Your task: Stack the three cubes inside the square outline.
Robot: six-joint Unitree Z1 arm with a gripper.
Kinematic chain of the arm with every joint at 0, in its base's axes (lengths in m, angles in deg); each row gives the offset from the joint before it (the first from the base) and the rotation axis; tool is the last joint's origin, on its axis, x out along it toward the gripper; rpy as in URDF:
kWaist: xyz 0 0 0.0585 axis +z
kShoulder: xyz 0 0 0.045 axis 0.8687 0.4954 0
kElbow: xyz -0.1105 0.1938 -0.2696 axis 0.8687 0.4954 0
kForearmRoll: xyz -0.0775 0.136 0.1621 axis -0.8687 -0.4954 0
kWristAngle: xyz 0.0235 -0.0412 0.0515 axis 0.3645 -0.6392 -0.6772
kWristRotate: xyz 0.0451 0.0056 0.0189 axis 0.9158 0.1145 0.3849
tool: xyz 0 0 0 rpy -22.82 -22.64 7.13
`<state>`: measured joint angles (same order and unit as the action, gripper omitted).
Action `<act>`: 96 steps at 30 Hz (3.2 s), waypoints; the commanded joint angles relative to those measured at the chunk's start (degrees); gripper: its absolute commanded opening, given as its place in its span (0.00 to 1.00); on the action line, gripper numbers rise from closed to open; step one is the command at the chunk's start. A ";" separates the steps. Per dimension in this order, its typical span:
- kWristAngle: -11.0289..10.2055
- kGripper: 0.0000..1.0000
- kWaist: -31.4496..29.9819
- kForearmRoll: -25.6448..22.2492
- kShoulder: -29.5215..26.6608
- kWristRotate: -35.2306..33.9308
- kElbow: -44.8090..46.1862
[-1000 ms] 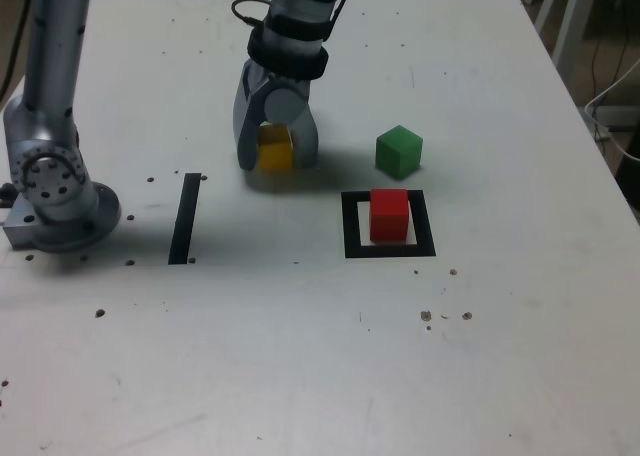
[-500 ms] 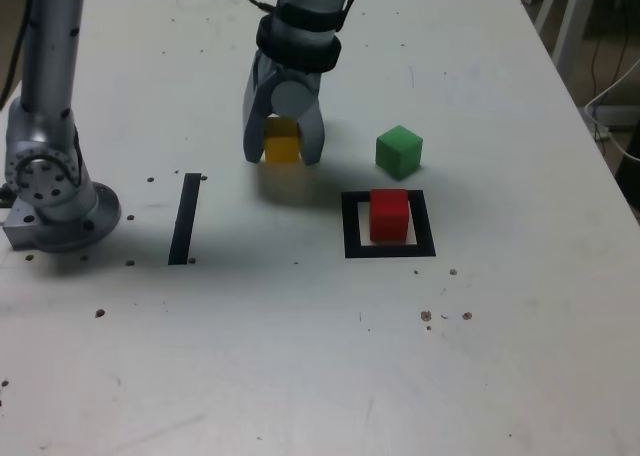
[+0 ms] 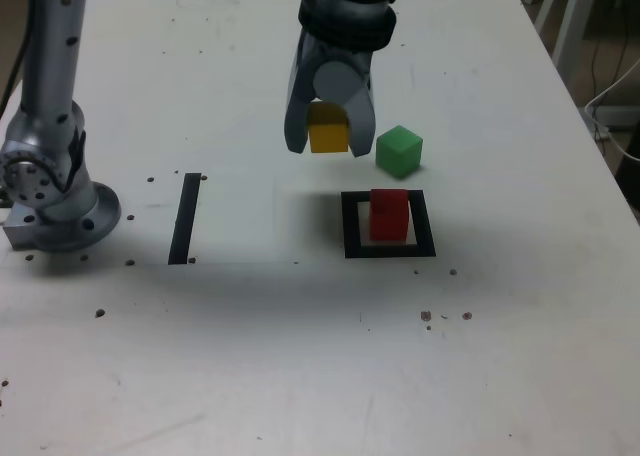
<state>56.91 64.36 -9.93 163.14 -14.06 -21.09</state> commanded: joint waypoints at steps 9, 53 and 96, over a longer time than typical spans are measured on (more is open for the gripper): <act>2.22 0.29 -3.13 -1.95 3.78 -1.55 -4.31; 3.98 0.30 -7.33 -3.03 13.84 -3.85 -14.80; -7.02 0.99 0.92 -3.04 5.54 3.48 -10.00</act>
<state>49.92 65.02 -13.17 167.95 -11.85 -30.64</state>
